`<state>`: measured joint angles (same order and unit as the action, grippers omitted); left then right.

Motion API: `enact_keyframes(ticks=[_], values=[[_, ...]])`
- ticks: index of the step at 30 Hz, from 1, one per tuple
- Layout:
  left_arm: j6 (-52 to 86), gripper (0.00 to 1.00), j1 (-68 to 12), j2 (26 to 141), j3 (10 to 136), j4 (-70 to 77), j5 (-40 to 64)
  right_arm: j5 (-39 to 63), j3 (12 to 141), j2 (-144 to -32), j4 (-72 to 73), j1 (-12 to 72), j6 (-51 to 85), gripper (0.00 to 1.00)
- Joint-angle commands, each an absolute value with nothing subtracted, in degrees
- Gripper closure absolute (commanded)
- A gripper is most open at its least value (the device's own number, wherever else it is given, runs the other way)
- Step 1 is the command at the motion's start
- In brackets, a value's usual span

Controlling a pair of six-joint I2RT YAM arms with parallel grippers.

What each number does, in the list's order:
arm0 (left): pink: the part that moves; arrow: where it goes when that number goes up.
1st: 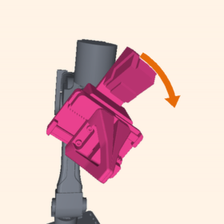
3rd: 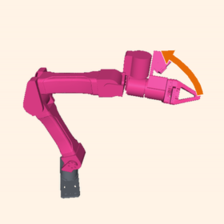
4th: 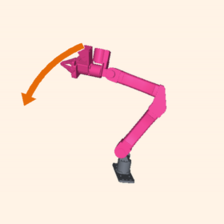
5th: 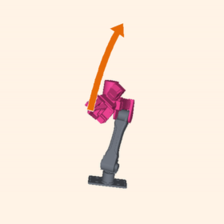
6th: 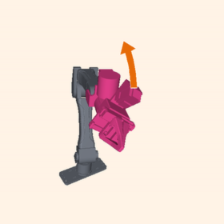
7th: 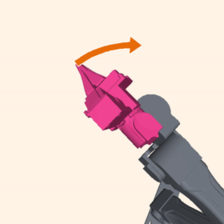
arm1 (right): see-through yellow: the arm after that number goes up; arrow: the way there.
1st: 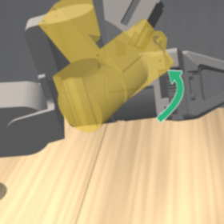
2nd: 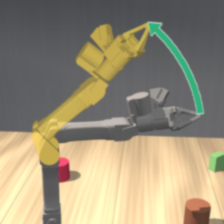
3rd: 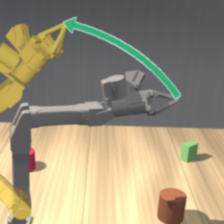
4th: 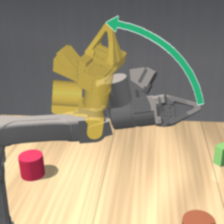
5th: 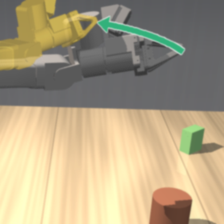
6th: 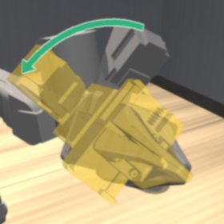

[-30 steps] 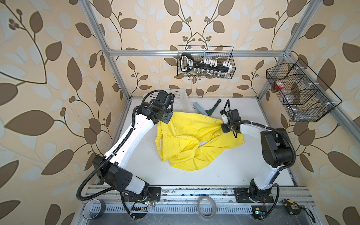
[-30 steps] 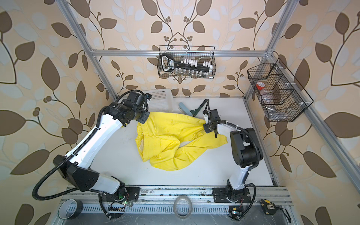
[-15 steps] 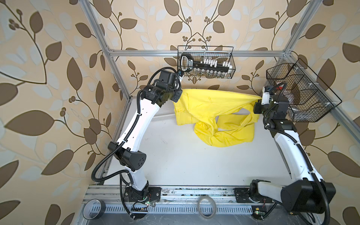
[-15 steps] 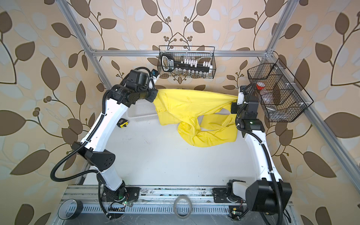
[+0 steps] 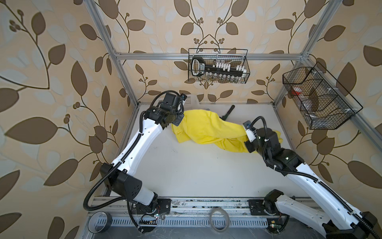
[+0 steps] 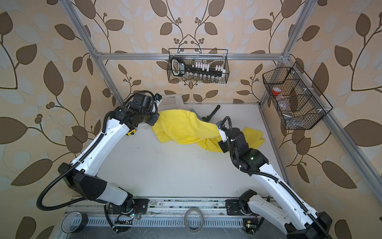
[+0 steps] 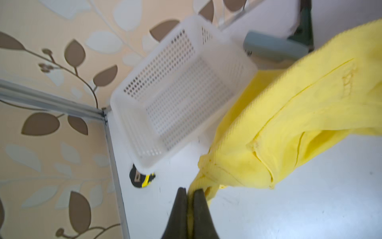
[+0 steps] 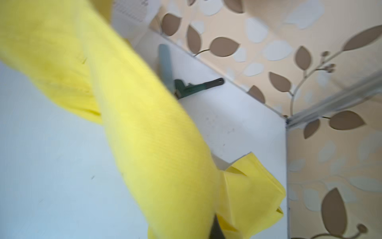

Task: Fold and stack the trousers
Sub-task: Flatten out the trousers at the center of the table.

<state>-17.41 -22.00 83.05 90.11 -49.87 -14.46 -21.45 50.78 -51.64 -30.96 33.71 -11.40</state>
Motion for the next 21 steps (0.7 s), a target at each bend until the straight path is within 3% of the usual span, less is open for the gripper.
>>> enact_keyframes(ticks=[1,9,13,17,21], values=[[-17.28,1.00,-21.15,72.99,80.28,-43.21,-18.23,-23.15,46.50,-50.13,-35.61,41.57,-12.10,0.95],[-21.91,1.00,-18.85,59.40,60.68,-42.57,-26.96,-19.54,45.48,-57.63,-38.99,52.39,-22.00,0.94],[-17.43,1.00,-16.81,59.74,59.61,-45.69,-34.20,-14.71,42.31,-60.78,-32.85,58.92,-22.73,0.90],[-12.31,1.00,-13.87,61.48,58.07,-44.74,-37.17,-11.83,41.34,-66.97,-27.57,65.20,-21.61,0.69],[-11.66,1.00,-10.88,61.08,57.95,-40.30,-38.87,-7.64,42.05,-68.30,-26.57,66.78,-18.49,0.57]])
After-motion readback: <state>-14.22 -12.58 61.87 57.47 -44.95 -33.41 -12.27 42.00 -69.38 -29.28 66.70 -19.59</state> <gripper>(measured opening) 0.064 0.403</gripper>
